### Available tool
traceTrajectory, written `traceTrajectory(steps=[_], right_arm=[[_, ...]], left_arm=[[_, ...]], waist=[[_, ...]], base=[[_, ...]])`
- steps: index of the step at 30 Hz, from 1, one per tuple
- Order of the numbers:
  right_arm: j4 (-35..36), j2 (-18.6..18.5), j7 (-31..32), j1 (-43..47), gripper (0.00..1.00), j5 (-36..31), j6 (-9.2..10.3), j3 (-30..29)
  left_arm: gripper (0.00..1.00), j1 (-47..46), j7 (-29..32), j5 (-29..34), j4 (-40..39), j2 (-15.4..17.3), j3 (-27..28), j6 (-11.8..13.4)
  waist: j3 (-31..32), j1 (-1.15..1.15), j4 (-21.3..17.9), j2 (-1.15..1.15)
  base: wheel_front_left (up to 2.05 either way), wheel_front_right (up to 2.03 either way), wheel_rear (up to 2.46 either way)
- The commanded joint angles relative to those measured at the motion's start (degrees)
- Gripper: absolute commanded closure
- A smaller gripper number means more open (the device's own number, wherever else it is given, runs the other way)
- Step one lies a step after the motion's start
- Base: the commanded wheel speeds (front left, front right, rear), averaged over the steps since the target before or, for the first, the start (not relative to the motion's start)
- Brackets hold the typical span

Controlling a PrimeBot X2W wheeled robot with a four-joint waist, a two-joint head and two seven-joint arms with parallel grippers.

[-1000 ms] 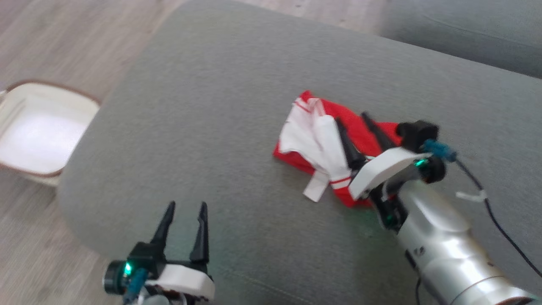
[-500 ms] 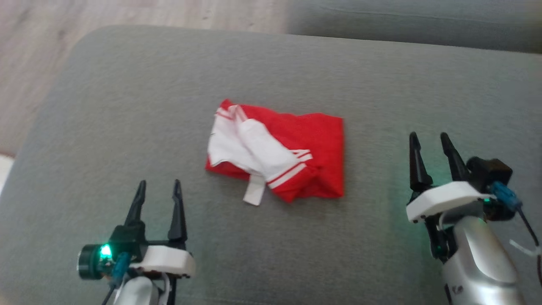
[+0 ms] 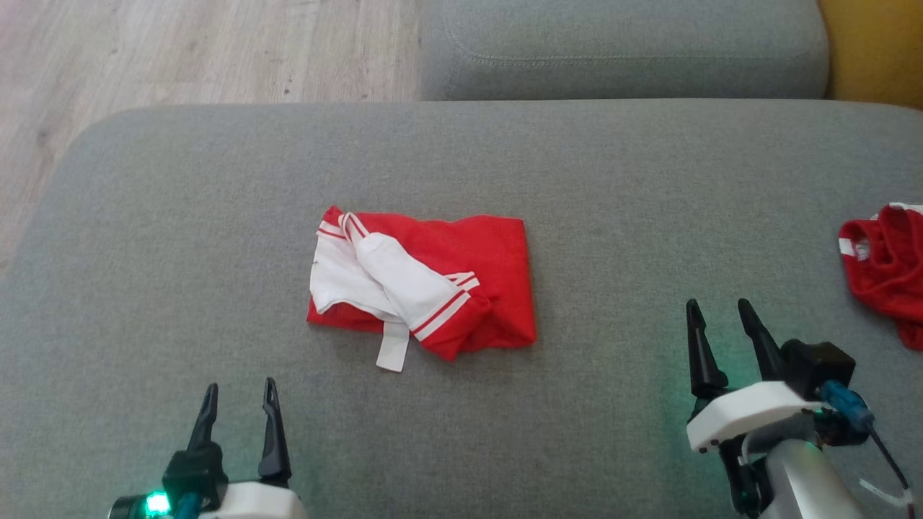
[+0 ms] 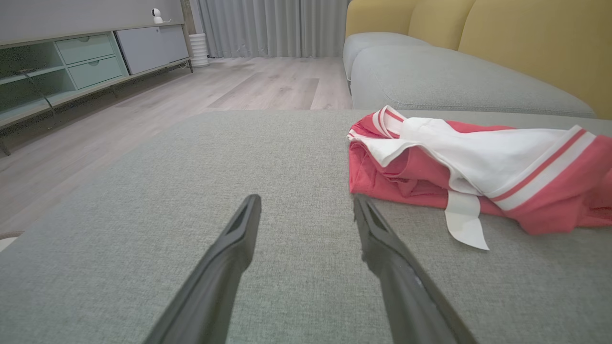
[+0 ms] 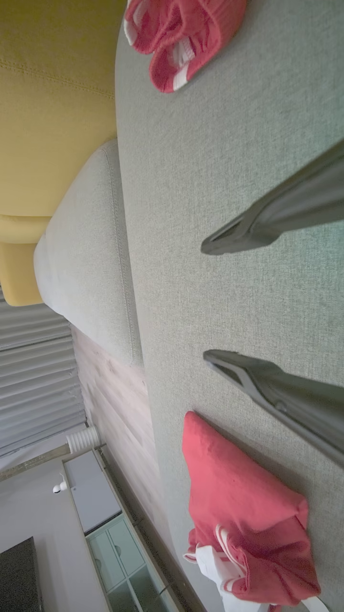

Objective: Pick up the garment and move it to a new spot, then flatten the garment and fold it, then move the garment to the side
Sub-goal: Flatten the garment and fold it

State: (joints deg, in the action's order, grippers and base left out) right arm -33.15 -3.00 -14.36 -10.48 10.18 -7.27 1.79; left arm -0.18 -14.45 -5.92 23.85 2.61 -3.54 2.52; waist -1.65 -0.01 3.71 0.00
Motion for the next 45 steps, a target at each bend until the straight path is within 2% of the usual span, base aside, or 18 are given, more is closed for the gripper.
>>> traceTrajectory(steps=[1,8,13,14,15,16,26,33,45], right_arm=[[2.4,0.1,-0.6,-1.3,0.00,0.5,-0.22,1.6],[2.6,0.1,-0.6,-0.4,0.00,1.2,-0.22,2.0],[2.3,0.1,-0.6,-2.8,0.00,2.1,-0.22,3.9],[2.2,0.1,-0.6,-3.7,0.12,2.4,-0.22,4.6],[1.9,0.1,-0.6,-4.6,0.58,2.7,-0.22,5.3],[1.4,0.1,-0.6,-5.6,1.00,2.9,-0.22,6.3],[-7.0,0.1,-0.6,-12.0,1.00,4.1,-0.22,12.8],[-11.0,0.1,-0.6,-15.3,1.00,3.9,-0.22,13.8],[-13.6,0.1,-0.6,-18.6,1.00,4.1,-0.22,19.7]], left_arm=[[0.00,-1.6,-0.5,0.6,-1.7,0.3,2.2,0.2],[0.00,-1.8,-0.5,0.7,-1.5,0.3,1.8,-0.3],[0.00,-3.2,-0.5,-1.1,-1.7,0.3,-0.6,-1.0],[0.00,-3.4,-0.5,-1.3,-1.8,0.3,-1.1,-1.1],[0.00,-3.5,-0.5,-1.5,-1.8,0.3,-1.7,-1.2],[0.00,-3.6,-0.5,-1.7,-1.7,0.3,-2.3,-1.3],[0.00,-4.8,-0.5,-2.9,-0.8,0.3,-5.8,-1.9],[0.00,-6.3,-0.5,-4.1,-1.6,0.3,-7.3,-2.1],[0.00,-7.8,-0.5,-6.8,-2.1,0.3,-9.8,-1.3]], waist=[[0.3,0.01,-0.2,0.00],[0.3,0.01,0.4,0.00],[-1.2,0.01,3.0,0.00],[-1.5,0.01,3.6,0.00],[-1.8,0.01,4.2,0.00],[-2.0,0.01,4.9,0.00],[-4.8,0.01,12.0,0.00],[-8.0,0.01,16.7,0.00],[-10.4,0.01,19.8,0.00]], base=[[0.00,0.00,0.00],[0.00,0.00,0.00],[0.00,0.00,0.00],[0.00,0.00,0.00],[0.00,0.00,0.00],[0.00,0.00,0.00],[0.00,0.00,0.00],[0.00,0.00,0.00],[0.00,0.00,0.00]])
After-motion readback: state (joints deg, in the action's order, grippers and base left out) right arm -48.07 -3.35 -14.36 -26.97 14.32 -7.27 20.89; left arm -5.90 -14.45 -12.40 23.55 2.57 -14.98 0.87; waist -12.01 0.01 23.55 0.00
